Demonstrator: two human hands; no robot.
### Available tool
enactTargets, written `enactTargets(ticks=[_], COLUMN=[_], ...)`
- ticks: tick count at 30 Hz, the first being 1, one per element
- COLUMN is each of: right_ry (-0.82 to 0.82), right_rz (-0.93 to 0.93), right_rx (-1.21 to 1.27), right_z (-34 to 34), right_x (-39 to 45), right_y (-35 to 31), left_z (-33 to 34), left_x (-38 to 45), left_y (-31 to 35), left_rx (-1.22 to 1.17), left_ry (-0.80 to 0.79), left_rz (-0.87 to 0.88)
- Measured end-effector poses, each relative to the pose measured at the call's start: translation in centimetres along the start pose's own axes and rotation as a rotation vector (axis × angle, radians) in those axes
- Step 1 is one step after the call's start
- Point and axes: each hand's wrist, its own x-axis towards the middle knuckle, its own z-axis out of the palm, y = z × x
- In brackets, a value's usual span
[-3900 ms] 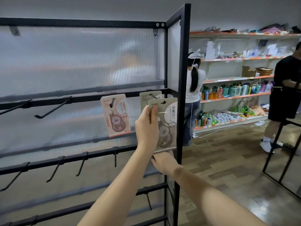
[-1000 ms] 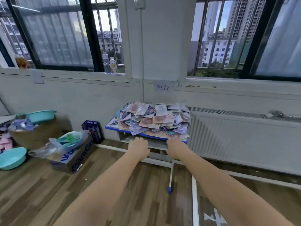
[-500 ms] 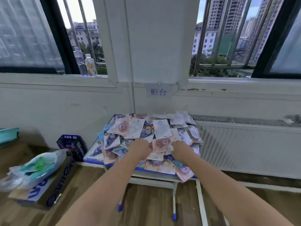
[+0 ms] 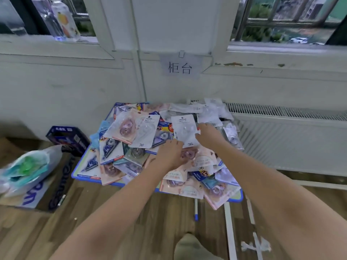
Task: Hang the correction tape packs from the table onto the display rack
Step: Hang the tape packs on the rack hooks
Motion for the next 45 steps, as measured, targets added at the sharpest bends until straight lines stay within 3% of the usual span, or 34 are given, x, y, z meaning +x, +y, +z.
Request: enactTargets(ticks=[9,23,32,39,45], right_ry=[-0.129,-0.068,0.019,0.087,0.242], right_rz=[0.061,0.349,0.336,0.255,0.314], right_rx=[0.074,0.349,0.815,0.949,1.148], right_z=[1.5,2.0,-0.1,-1.8,-3.1], right_x=[4.3,6.2,5.3,4.6,4.0], right_y=[-1.4,-1.9,-2.0,-1.1,1.4], left_z=[2.7,3.3,3.4,3.6,3.5], left_x=[1.2,1.9,1.5,1.4,2.2], left_y=[-0.2,-0.3,0.5,0.9,1.1], left_rx=[-0.033,0.039,0.083,0.126,0.068], left_ry=[-0.02,0.008,0.036,0.046,0.028], left_rz=[0.02,0.106,0.095,0.082,0.104])
